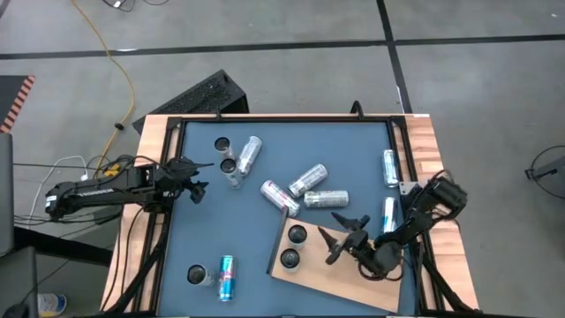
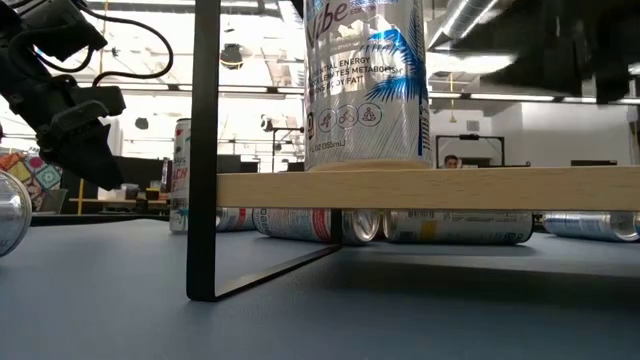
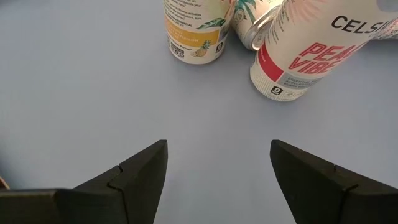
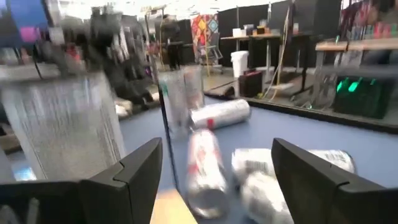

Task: Place canned beverage on shelf
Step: Adjust the top blue soda can

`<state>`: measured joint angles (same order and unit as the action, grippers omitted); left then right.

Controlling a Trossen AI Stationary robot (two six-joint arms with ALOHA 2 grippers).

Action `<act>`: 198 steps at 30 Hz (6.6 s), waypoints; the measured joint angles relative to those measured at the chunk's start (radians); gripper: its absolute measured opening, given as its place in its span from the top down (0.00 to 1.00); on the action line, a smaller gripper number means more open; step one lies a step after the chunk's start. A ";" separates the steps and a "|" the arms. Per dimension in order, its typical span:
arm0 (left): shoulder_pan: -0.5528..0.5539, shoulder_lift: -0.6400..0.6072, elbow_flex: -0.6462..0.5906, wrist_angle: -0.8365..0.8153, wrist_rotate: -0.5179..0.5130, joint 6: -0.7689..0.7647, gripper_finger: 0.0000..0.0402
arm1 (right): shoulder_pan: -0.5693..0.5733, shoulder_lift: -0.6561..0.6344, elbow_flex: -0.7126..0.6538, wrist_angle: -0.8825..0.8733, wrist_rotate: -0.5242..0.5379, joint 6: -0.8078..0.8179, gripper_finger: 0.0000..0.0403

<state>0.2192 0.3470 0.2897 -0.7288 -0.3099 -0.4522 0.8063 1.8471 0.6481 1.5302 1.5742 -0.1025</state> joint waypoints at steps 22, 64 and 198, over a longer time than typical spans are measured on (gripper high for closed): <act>0.000 0.000 0.000 -0.006 0.000 0.000 0.33 | -0.004 -0.682 0.080 0.007 -0.001 -0.716 0.29; 0.000 0.000 0.000 -0.007 0.000 0.000 0.33 | -0.126 -0.281 1.212 -1.960 -0.526 0.037 0.29; 0.000 0.000 0.000 -0.015 0.016 -0.007 0.33 | -0.289 -0.599 0.128 -2.066 -0.084 1.279 0.58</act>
<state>0.2192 0.3466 0.2901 -0.7441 -0.2943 -0.4591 0.5175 1.2484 0.7757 -0.5353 1.4902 1.1764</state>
